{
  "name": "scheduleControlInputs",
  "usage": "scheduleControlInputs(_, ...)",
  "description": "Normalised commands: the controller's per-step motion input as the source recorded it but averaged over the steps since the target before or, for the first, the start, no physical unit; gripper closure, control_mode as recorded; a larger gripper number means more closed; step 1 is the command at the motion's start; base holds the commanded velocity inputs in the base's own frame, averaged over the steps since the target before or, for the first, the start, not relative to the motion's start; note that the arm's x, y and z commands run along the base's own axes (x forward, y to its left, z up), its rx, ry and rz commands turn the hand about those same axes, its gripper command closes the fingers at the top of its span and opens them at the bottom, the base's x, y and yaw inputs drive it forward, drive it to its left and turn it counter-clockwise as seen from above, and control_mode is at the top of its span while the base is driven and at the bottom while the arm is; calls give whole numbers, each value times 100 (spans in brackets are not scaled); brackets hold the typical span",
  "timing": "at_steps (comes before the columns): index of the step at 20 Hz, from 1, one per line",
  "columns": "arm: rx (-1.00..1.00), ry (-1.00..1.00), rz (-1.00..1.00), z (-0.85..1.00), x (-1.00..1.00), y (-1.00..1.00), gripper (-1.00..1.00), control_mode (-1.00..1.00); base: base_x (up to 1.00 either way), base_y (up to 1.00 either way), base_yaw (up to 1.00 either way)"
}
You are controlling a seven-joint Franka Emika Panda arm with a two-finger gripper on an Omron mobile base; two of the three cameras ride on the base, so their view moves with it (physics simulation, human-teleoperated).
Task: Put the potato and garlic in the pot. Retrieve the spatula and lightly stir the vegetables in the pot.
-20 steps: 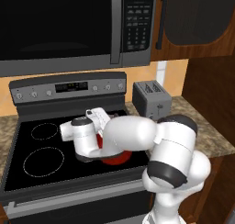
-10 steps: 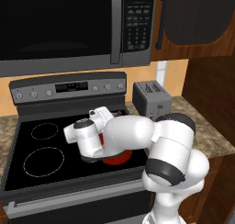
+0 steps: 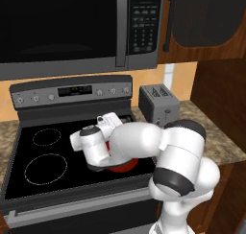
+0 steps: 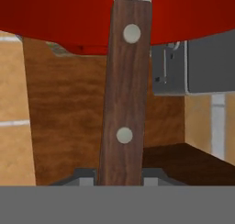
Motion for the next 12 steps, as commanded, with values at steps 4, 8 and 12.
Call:
scheduleControlInputs(4, 6, 0, -16, 1, -17, 15, 100, -100, 0, 0, 0)
scheduleControlInputs(8, 4, 0, -19, 33, 0, 24, 100, -100, 0, 0, 0)
scheduleControlInputs(12, 4, 0, -19, 53, 0, 17, 100, -100, 0, 0, 0)
